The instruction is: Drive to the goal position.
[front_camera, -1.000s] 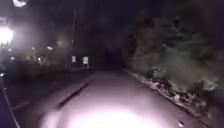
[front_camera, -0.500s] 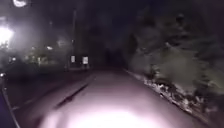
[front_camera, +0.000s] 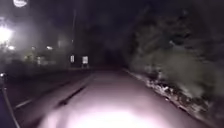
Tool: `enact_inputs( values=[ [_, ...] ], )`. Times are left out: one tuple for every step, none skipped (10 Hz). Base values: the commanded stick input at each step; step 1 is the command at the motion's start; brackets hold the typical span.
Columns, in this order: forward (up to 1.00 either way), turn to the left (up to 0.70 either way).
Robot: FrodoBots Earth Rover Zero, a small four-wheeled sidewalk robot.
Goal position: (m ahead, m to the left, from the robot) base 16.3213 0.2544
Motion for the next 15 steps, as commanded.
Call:
enact_inputs(
  values=[
    [0.50, 0.00],
    [0.50, 0.05],
    [0.50, 0.41],
    [0.50, 0.16],
    [0.50, 0.05],
    [0.50, 0.02],
    [0.50, 0.03],
    [0.50, 0.04],
    [0.50, 0.00],
    [0.50, 0.00],
    [0.50, 0.00],
    [0.50, 0.00],
    [0.50, 0.00],
    [0.50, 0.00],
    [0.50, 0.00]
  ],
)
